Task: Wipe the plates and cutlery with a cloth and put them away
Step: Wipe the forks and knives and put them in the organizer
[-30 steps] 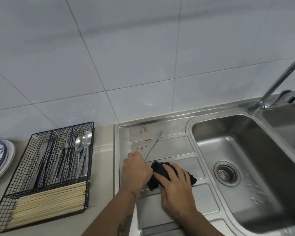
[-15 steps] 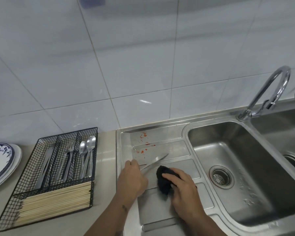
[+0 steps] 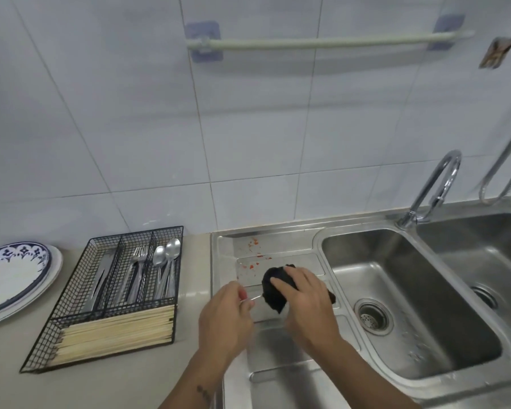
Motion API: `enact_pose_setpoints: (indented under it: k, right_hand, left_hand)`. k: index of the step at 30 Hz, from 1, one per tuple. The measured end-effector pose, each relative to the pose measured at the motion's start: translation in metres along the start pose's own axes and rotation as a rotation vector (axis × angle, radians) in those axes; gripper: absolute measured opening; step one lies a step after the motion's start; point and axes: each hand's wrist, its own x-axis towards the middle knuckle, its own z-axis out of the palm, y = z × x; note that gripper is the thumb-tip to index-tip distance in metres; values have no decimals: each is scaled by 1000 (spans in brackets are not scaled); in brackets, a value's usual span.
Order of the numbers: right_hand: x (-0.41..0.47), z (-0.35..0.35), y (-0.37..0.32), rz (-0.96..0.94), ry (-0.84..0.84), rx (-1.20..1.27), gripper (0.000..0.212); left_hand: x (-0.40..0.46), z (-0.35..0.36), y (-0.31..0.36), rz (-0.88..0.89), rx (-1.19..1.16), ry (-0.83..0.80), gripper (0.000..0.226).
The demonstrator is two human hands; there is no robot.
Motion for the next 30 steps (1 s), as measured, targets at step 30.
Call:
enact_pose_setpoints:
  k: [30]
  right_hand:
    - [-44,-47,-27,-108,87,-148,62]
  left_hand:
    - [-38,-48,14,160,78,-148,18]
